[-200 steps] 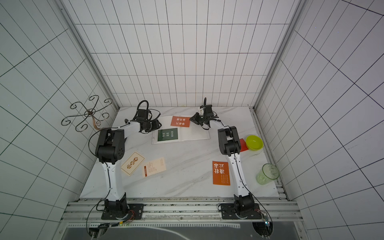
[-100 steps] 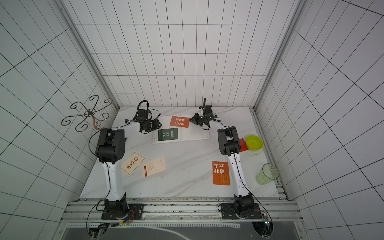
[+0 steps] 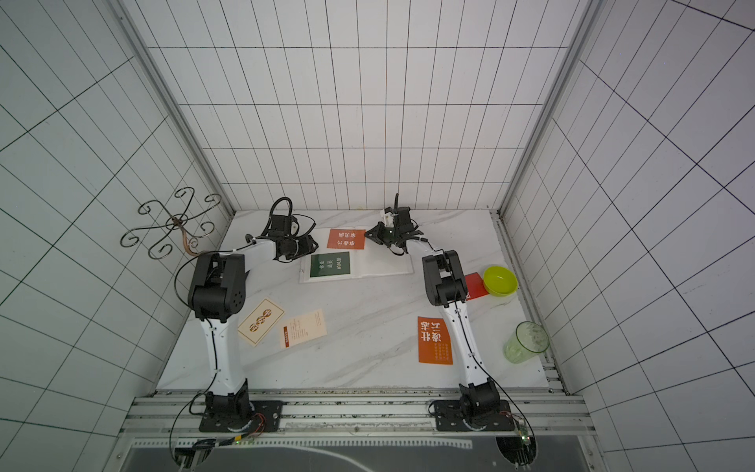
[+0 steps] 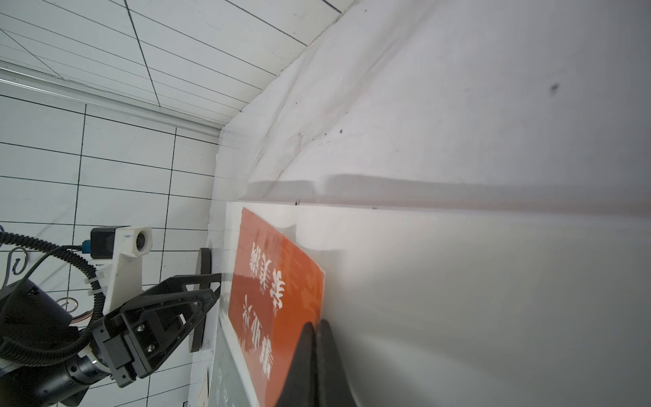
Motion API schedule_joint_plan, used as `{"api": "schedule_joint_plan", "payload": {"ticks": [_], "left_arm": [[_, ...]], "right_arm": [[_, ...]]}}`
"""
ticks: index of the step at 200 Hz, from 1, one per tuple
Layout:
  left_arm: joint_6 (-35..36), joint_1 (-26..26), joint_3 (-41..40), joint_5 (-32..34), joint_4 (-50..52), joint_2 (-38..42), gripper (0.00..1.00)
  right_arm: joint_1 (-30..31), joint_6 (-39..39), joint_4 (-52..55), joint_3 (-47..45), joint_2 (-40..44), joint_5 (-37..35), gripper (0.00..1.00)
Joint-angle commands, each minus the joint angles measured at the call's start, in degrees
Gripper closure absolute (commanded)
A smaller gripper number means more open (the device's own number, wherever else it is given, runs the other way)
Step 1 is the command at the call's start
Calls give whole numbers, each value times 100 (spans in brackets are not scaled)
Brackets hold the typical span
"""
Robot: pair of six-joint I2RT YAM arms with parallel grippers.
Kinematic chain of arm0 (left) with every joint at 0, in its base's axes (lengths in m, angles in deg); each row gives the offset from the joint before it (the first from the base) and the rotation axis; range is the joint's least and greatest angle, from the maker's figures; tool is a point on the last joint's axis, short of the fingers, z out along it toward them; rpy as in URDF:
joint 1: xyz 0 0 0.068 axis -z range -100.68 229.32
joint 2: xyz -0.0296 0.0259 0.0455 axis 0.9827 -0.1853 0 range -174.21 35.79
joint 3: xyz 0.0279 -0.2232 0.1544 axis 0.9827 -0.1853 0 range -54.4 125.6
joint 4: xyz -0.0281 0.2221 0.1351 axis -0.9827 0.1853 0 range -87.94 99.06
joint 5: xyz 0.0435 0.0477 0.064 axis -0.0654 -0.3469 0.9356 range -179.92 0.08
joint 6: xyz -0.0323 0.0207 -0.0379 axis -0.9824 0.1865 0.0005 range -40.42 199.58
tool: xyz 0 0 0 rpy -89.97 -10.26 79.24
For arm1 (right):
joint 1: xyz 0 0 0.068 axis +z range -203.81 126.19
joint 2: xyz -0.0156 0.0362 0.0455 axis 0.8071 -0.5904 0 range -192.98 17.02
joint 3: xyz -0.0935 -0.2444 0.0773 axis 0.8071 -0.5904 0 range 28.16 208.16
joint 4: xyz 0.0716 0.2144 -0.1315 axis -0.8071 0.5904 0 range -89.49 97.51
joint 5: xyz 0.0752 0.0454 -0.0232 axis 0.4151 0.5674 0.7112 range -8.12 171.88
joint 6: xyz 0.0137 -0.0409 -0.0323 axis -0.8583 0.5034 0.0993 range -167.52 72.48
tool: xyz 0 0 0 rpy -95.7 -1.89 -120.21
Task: Place the photos into the photo albums
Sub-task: Insert the photo into the photo album.
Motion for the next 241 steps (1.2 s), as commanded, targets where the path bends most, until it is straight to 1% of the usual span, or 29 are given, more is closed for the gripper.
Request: {"api": "schedule_joint_plan", "payload": {"ticks": [1, 25, 46, 50, 111, 241], "left_arm": [[-68, 110, -30, -176, 218, -336, 42], [-67, 133, -28, -187, 216, -339, 42], [-67, 133, -30, -186, 209, -331, 42], [-63, 133, -30, -184, 214, -322, 42], [-100, 152, -30, -221, 187, -333, 42], [-112, 150, -35, -258, 156, -300, 42]], "right_arm": [[120, -160, -194, 652, -217, 110, 95], [188, -231, -267, 709, -269, 119, 93], [267, -231, -350, 744, -310, 102, 90], [289, -353, -375, 753, -322, 101, 90], [478, -679, -683, 948, -502, 101, 84], [551, -767, -655, 895, -477, 242, 82]]}}
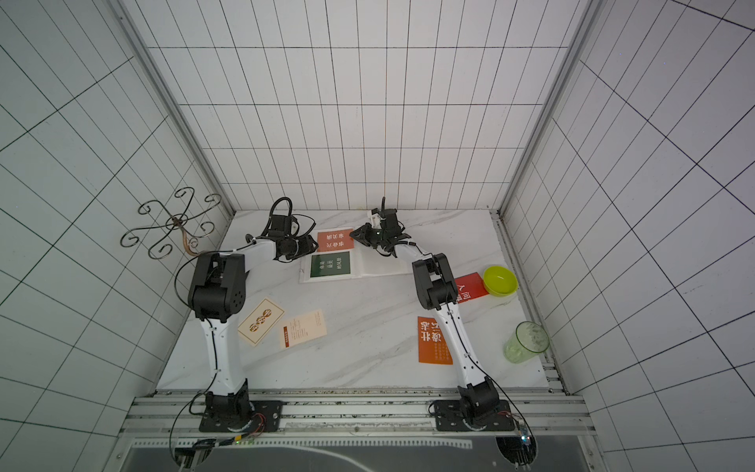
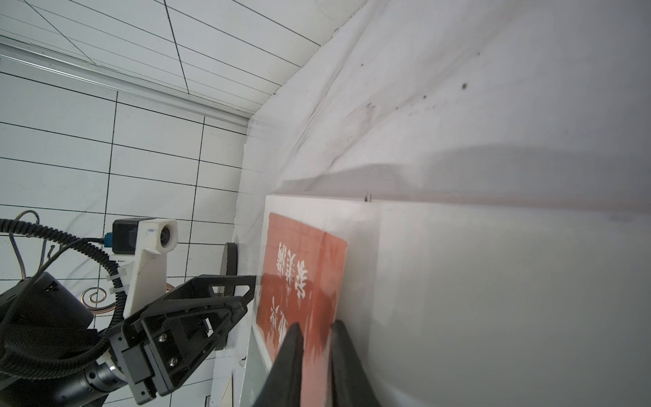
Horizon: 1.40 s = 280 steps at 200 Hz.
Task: Place the photos into the photo albums
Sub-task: Insert the photo into the photo album.
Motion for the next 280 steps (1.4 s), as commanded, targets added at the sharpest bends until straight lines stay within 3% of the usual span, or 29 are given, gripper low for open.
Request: {"api": "schedule_joint_plan", "payload": {"ticks": [1, 130, 155, 189, 280], "left_arm": [[-68, 137, -33, -260, 172, -304, 42], [-363, 75, -118, -424, -11, -380, 42], [-325, 82, -105, -345, 33, -250, 42], [-153, 132, -149, -53, 127, 71, 42], [-142, 282, -230, 63, 162, 586, 42]], "right_arm": [[120, -96, -77, 521, -144, 174, 82], [199, 147, 610, 375, 328, -18, 78], [131, 275, 809, -5, 755, -142, 72], [-25, 721, 1262, -685, 1515, -525, 57], [-602, 1466, 1954, -2047, 2849, -929, 52]]}}
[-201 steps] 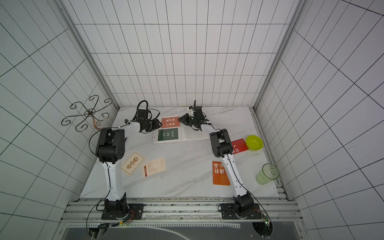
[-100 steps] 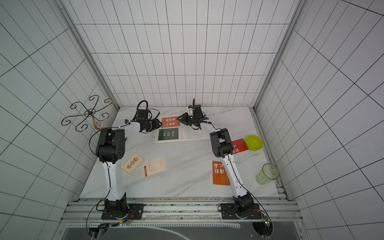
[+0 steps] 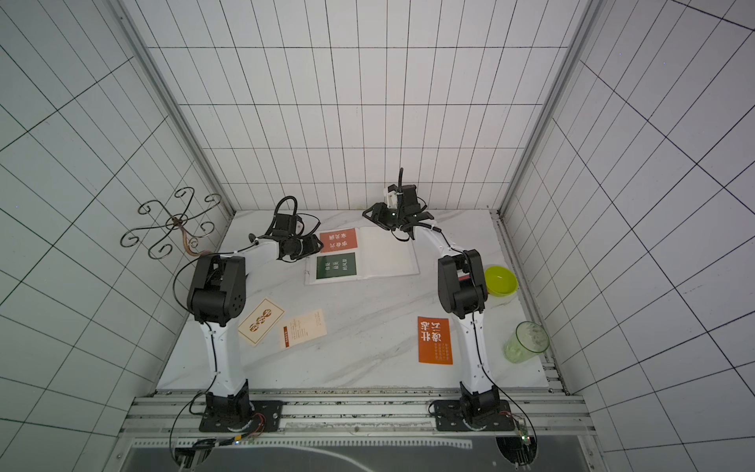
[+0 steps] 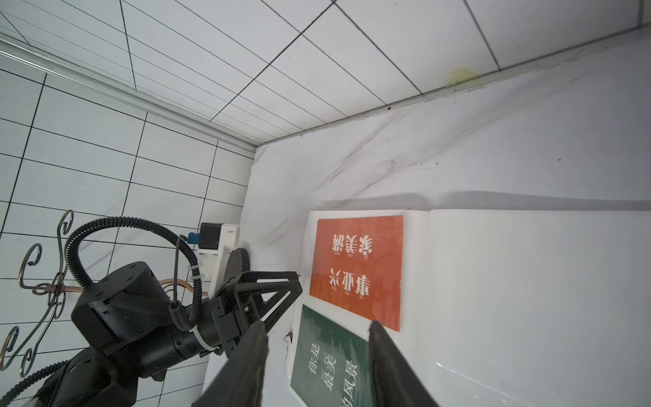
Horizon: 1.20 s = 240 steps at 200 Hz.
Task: Place the photos into the photo albums
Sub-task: Insert the photo into the photo album, then turn the page of the photo album at the center of the board.
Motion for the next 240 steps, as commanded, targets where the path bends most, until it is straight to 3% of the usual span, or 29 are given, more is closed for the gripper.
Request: {"api": "schedule_joint_plan", "payload": {"ticks": [1, 76, 126, 180, 240], "left_arm": [[39, 40, -120, 60, 23, 266, 42], [164, 330, -439, 293, 100, 724, 41], [136, 411, -341, 268, 103, 829, 41], [107, 533, -314, 223, 107, 951, 41], [213, 1026, 79, 662, 331, 1244, 41]], "right_arm": [[-157, 208, 288, -532, 161, -138, 52], [-316, 268, 179, -1352, 1069, -228, 52], [-315, 467, 42, -2403, 1964, -719, 52], [-306, 760, 249, -2915, 2413, -1098, 52], [-284, 1031, 527, -3652, 3235, -1830, 52]]}}
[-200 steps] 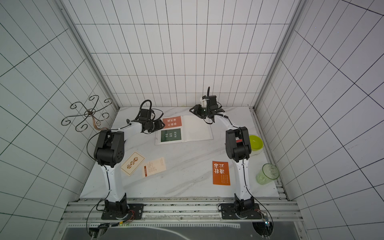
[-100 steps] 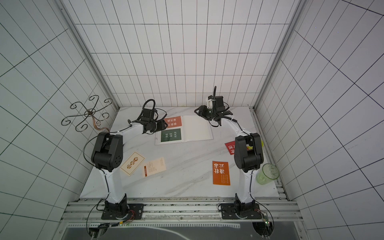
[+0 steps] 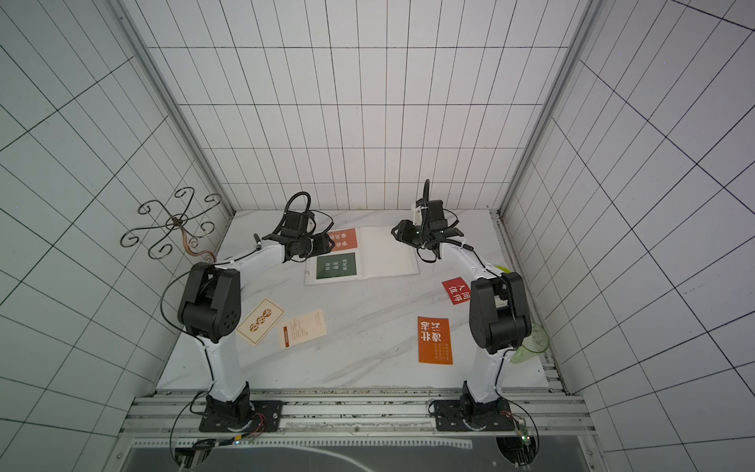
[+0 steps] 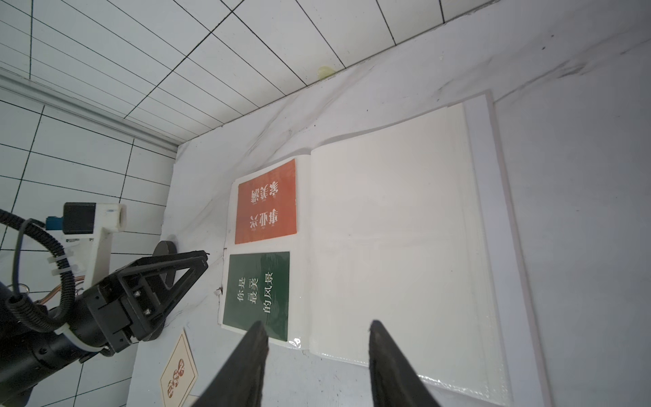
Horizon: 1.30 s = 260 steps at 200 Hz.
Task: Place the photos into the photo albums
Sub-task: Turn the page of the photo album at the center of the board.
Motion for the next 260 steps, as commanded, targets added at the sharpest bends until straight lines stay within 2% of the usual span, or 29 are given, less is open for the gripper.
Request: {"api": "schedule_joint_plan", "payload": {"ticks": [1, 50, 79, 133, 185, 260], "left_arm": [[86, 251, 312, 297, 40, 327, 41], [337, 1022, 949, 670, 320, 199, 37], [581, 1505, 1299, 991, 453, -80, 36], [630, 2034, 1834, 1019, 674, -699, 35], [880, 2323, 2385, 1253, 873, -1412, 35], [1110, 2435, 2638, 1491, 1123, -2273, 35]], "right_arm": [[35, 205, 163, -567, 555, -474, 52], [160, 646, 477, -1132, 1438, -1366, 52], [160, 711, 489, -1617, 1994, -1559, 52], [155, 671, 387, -2421, 2541, -1639, 52], [208, 377, 527, -2603, 2778, -1367, 52], [266, 464, 687, -2945, 3271, -1690, 52]]}}
